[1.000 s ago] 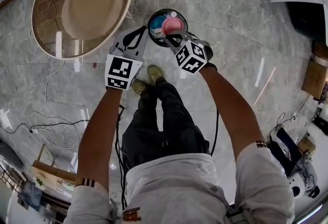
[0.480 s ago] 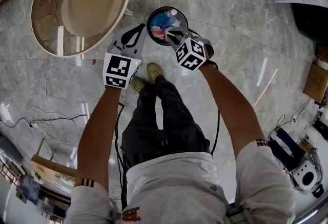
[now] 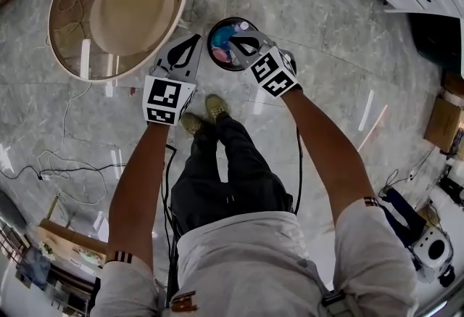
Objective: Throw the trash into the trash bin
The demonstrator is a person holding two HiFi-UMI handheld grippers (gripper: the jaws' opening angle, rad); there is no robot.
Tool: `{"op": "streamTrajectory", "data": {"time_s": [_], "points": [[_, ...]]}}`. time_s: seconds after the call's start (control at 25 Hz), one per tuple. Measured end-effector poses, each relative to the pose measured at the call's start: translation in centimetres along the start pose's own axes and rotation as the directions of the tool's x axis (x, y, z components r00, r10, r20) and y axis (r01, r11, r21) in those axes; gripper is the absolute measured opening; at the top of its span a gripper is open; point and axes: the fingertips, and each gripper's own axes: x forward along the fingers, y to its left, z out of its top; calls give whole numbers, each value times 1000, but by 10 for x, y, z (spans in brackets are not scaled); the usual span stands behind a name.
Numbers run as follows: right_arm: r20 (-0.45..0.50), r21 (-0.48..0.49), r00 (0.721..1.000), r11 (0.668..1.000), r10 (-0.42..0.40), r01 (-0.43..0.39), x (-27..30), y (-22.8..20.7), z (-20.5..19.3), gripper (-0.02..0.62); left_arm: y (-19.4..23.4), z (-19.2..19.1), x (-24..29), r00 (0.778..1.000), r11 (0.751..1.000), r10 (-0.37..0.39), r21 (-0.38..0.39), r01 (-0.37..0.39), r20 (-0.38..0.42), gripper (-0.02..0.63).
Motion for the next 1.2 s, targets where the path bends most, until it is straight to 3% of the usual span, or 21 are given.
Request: {"op": "streamTrajectory", "data": {"time_s": [0.16,0.36,0.6,0.76,0.92,1.2], "points": [[124,3,992,1000,-9,9,-18,-8,54,2,8,22,-12,999,1000,28,0,-28,34,-2],[290,26,957,1000,4,-12,-46,-8,134,2,26,68,-41,989,996,90,-12,-89,118,-2],[429,-15,901,998,57,-55,-80,15,219,2,42,134,-91,965,989,146,4,-150,220,-2],[538,0,841,997,62,-73,-107,31,272,1,42,166,-129,953,985,154,34,-169,262,-2],[600,-15,796,995,87,-97,-133,53,313,0,44,199,-168,926,979,187,17,-204,327,-2],[657,-53,741,989,138,-137,-167,84,366,0,45,245,-234,880,965,244,-12,-262,408,-2]]}}
